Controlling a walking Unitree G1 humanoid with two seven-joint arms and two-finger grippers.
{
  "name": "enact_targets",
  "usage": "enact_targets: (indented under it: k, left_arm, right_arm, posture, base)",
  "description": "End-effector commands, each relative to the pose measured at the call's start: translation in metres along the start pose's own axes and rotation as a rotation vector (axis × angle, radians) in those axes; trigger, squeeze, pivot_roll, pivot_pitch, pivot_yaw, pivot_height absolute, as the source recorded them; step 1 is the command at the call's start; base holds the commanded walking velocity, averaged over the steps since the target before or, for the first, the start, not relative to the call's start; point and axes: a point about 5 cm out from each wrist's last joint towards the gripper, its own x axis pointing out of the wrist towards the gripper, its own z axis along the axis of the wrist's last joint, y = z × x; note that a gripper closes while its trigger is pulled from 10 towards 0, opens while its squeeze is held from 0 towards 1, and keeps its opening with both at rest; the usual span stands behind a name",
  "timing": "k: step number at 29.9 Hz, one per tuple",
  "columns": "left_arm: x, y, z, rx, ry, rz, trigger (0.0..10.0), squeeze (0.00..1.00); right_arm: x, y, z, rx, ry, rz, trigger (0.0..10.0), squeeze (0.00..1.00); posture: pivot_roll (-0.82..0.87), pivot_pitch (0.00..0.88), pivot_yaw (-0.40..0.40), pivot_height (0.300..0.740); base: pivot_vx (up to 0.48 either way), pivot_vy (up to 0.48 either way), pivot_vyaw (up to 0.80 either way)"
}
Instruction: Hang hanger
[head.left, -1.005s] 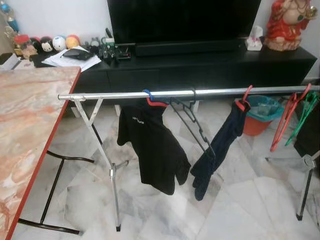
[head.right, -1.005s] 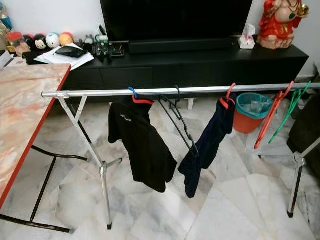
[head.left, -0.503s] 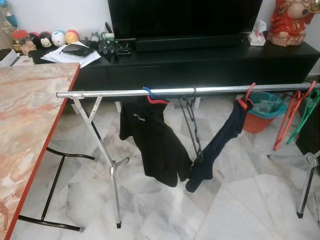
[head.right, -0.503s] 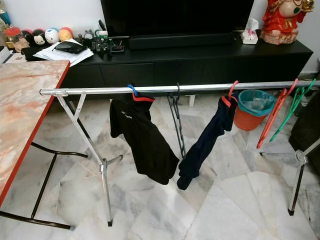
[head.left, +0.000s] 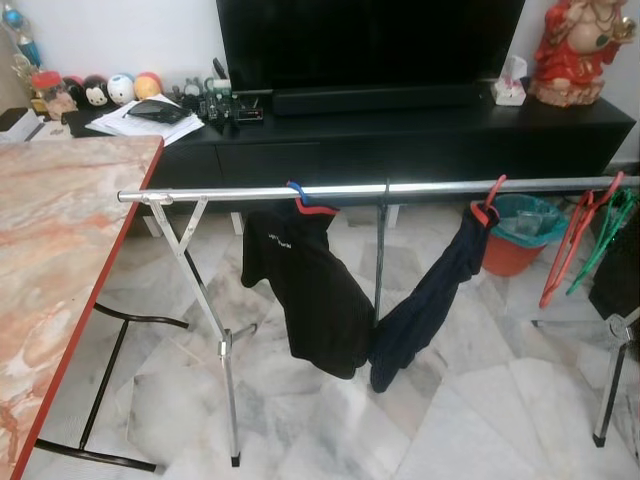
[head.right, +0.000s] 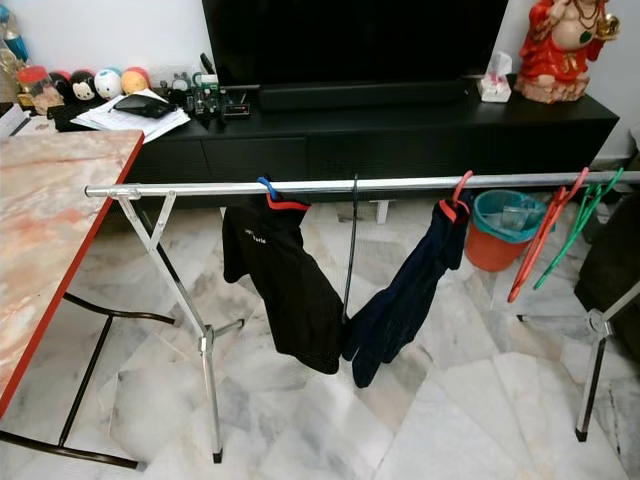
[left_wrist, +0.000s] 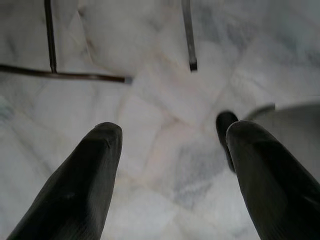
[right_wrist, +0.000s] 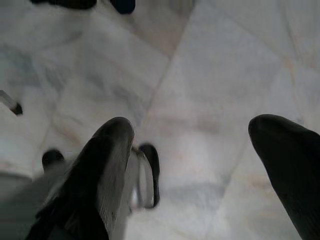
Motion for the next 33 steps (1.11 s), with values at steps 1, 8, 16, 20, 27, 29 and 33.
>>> enact_targets:
  k: [1,8,16,20,27,29,33]
  left_arm:
    - [0.004,0.000,0.003,-0.016,0.027,0.014,10.0,0.00]
    - [0.020,-0.004,0.038,-0.017,-0.037,0.012,10.0,0.00]
    - [0.035,-0.012,0.084,-0.004,-0.124,-0.013,10.0,0.00]
    - [0.037,-0.013,0.091,0.003,-0.131,-0.021,10.0,0.00]
    - [0.039,-0.012,0.098,-0.005,-0.133,-0.013,10.0,0.00]
    - [0.039,-0.013,0.096,-0.006,-0.130,-0.013,10.0,0.00]
    - [0.038,-0.014,0.094,-0.004,-0.123,-0.015,10.0,0.00]
  right_arm:
    - [0.005,0.005,0.007,0.015,0.005,-0.006,10.0,0.00]
    - [0.016,0.020,0.035,0.012,-0.048,0.019,10.0,0.00]
    - [0.027,0.036,0.071,0.038,-0.130,0.041,10.0,0.00]
    - [0.029,0.040,0.079,0.034,-0.140,0.050,10.0,0.00]
    - [0.032,0.044,0.095,0.033,-0.164,0.059,10.0,0.00]
    - [0.032,0.044,0.097,0.032,-0.165,0.059,10.0,0.00]
    - [0.033,0.044,0.097,0.025,-0.162,0.058,10.0,0.00]
  posture:
    - [0.00,0.000,0.012,0.740]
    - [-0.01,0.000,0.024,0.740]
    - [-0.01,0.000,0.038,0.740]
    - [-0.01,0.000,0.036,0.740]
    - [0.00,0.000,0.025,0.740]
    - [0.00,0.000,0.023,0.740]
    - [0.00,0.000,0.021,0.740]
  base:
    - [0.000,0.000,0.00]
    - [0.000,0.000,0.00]
    - [0.000,0.000,0.00]
    - [0.000,0.000,0.00]
    - [0.000,0.000,0.00]
    - [0.000,0.000,0.00]
    - [0.000,0.000,0.00]
